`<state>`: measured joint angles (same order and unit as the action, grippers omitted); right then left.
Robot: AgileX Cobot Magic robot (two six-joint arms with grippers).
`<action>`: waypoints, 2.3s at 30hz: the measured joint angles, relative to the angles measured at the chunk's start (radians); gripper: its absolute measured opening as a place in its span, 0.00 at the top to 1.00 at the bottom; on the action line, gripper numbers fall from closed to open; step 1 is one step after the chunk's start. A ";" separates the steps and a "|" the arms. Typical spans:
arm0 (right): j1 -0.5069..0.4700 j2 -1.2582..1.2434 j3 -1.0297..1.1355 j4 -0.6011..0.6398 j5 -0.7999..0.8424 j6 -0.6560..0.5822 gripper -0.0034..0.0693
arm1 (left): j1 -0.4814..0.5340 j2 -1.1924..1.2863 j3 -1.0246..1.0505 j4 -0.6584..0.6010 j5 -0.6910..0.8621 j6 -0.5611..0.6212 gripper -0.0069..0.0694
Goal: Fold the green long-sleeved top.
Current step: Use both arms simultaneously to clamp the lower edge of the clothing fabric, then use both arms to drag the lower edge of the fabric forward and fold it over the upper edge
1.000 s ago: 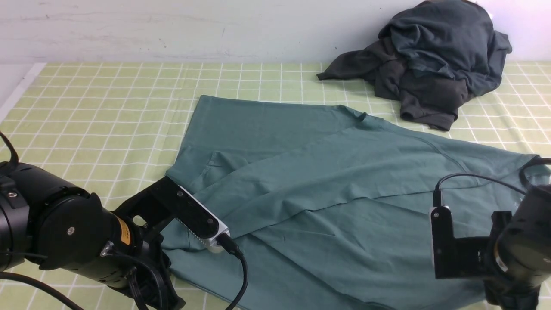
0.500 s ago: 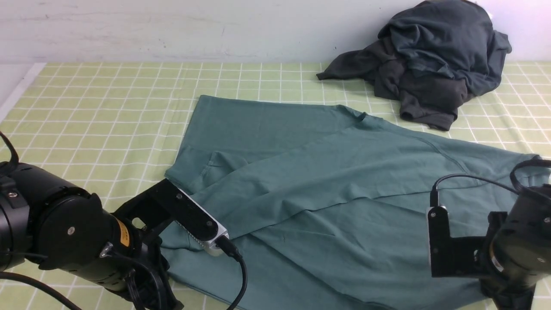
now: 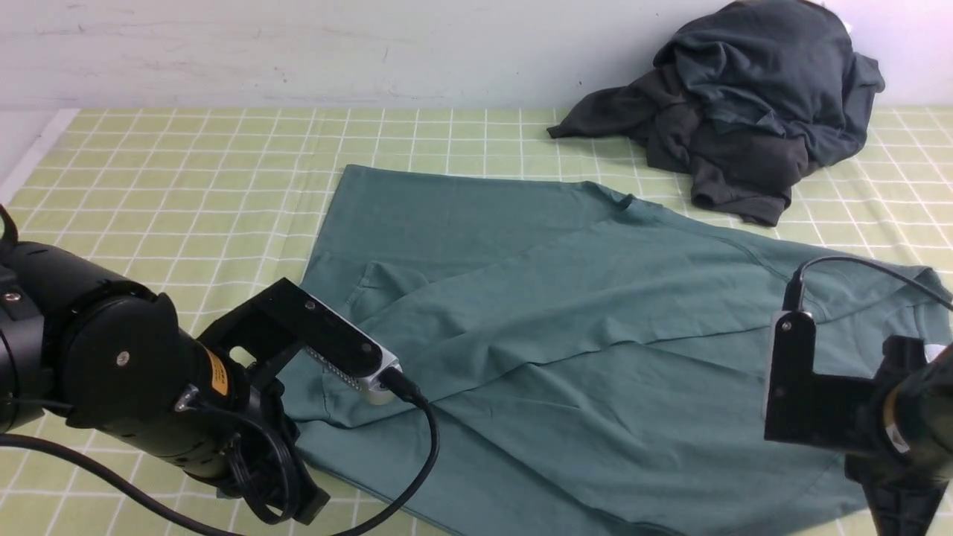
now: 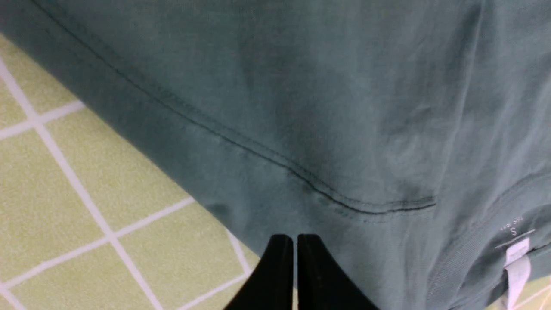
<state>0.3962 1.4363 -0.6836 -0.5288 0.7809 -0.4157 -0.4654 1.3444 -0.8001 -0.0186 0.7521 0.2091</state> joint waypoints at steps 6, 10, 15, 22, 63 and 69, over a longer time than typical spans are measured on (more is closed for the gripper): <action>0.000 0.070 0.000 0.006 -0.005 -0.007 0.67 | 0.000 0.000 0.000 0.000 0.002 0.000 0.91; 0.000 0.111 0.006 0.006 -0.028 -0.067 0.57 | 0.000 0.000 0.000 0.000 0.005 0.000 0.91; 0.000 0.141 0.030 -0.003 -0.046 -0.138 0.56 | 0.000 0.000 0.000 0.000 0.005 0.000 0.91; 0.000 0.148 0.035 -0.042 -0.075 -0.100 0.66 | 0.000 0.000 0.000 0.000 0.005 0.000 0.91; -0.091 0.016 -0.190 -0.440 -0.159 0.432 0.96 | 0.172 0.231 -0.423 0.124 -0.166 -0.184 0.91; -0.192 0.229 -0.373 -0.606 -0.322 0.545 0.96 | 0.216 0.529 -0.756 0.136 -0.189 -0.186 0.91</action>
<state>0.2041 1.6655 -1.0564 -1.1343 0.4588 0.1296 -0.2492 1.8729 -1.5557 0.1178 0.5628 0.0230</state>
